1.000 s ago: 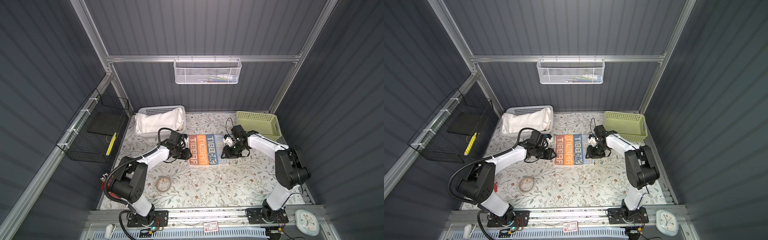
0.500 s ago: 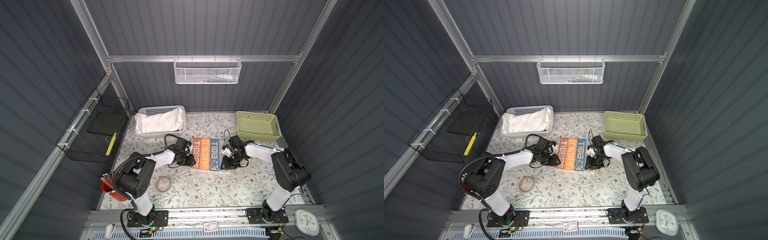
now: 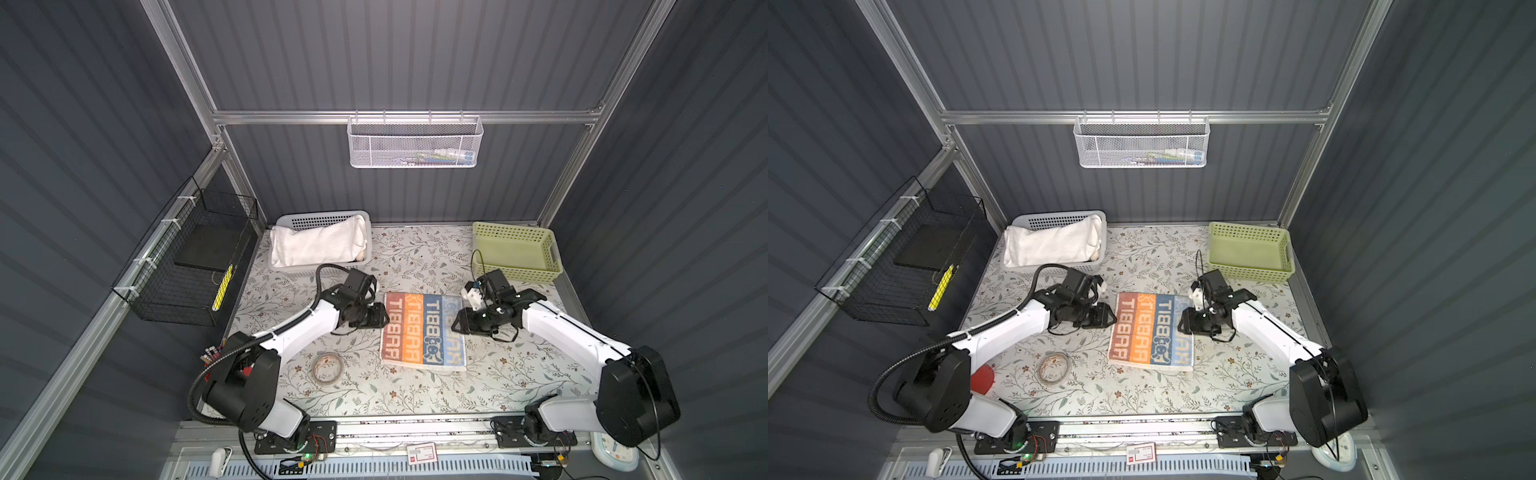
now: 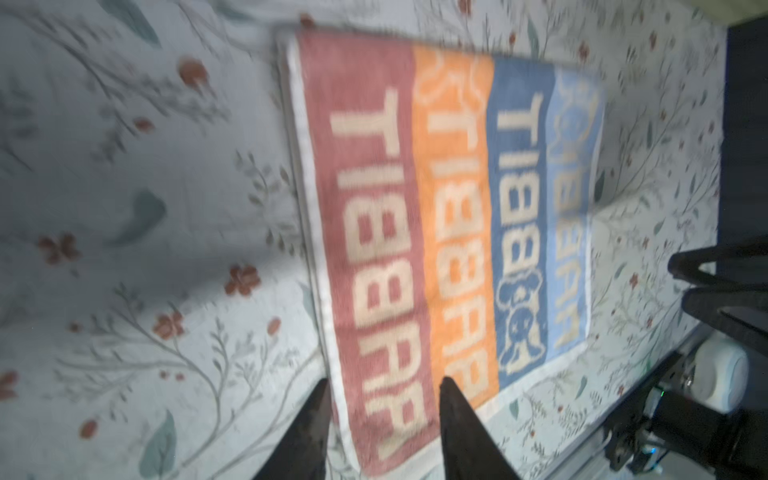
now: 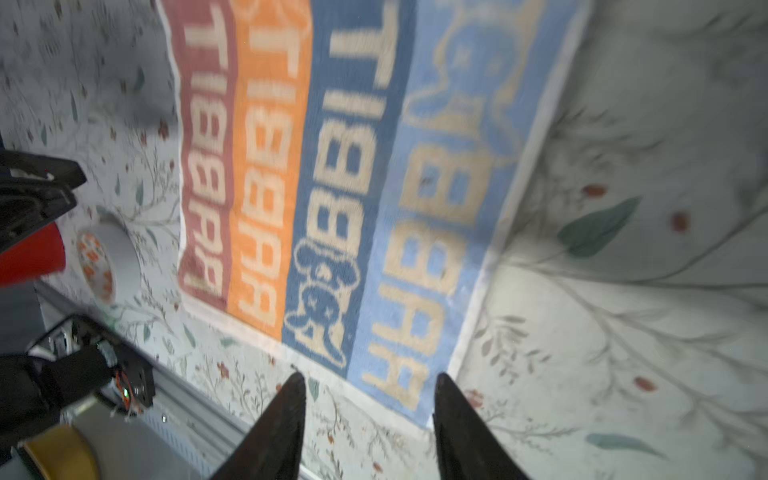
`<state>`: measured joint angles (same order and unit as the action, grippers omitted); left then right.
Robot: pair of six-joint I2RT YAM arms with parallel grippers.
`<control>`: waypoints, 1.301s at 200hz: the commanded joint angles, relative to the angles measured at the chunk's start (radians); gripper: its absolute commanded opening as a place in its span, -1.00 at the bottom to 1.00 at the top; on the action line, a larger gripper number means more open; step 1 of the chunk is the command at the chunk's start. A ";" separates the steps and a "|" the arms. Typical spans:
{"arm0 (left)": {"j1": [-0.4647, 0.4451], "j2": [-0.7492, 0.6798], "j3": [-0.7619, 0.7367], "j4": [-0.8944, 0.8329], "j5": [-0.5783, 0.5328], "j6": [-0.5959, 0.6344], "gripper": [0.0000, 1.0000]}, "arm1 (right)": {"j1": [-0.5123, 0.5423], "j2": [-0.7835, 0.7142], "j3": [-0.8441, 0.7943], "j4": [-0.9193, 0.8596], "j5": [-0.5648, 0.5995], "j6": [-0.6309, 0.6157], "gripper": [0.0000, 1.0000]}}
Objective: Fold and stack the towels
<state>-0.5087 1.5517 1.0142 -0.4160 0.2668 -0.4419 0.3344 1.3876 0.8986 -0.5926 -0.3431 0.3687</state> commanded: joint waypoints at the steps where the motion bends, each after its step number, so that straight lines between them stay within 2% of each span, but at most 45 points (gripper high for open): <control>1: 0.053 0.115 0.065 0.040 0.048 0.018 -0.16 | -0.077 0.084 0.024 0.103 0.035 0.055 -0.05; 30: 0.079 0.302 0.176 0.103 0.109 0.003 -0.21 | -0.121 0.141 0.012 0.274 0.032 0.129 -0.09; 50: 0.082 0.374 0.218 0.134 0.122 -0.017 -0.22 | -0.133 0.188 0.010 0.354 0.020 0.156 -0.09; 61: 0.082 0.399 0.230 0.139 0.121 -0.024 -0.21 | -0.137 0.231 0.029 0.359 -0.033 0.163 -0.09; 93: 0.097 0.423 0.199 0.219 0.167 -0.072 -0.23 | -0.141 0.315 0.050 0.390 -0.053 0.160 -0.11; 113: 0.100 0.422 0.189 0.244 0.196 -0.089 -0.32 | -0.141 0.351 0.062 0.390 -0.072 0.161 -0.11; 145: 0.101 0.414 0.190 0.246 0.217 -0.090 -0.57 | -0.141 0.376 0.060 0.396 -0.092 0.158 -0.13; 160: 0.102 0.415 0.194 0.245 0.225 -0.087 -0.70 | -0.141 0.385 0.063 0.392 -0.100 0.156 -0.20; 184: 0.108 0.411 0.198 0.245 0.237 -0.075 -1.00 | -0.142 0.387 0.064 0.393 -0.098 0.150 -0.46; 216: 0.123 0.363 0.213 0.250 0.268 -0.060 -1.00 | -0.159 0.356 0.088 0.391 -0.131 0.128 -1.00; 260: 0.136 0.245 0.308 0.178 0.286 -0.003 -1.00 | -0.164 0.206 0.181 0.249 -0.140 0.078 -1.00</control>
<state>-0.3817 1.8984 1.2396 -0.2039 0.5201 -0.5007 0.1730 1.7073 1.0134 -0.2611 -0.4644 0.4900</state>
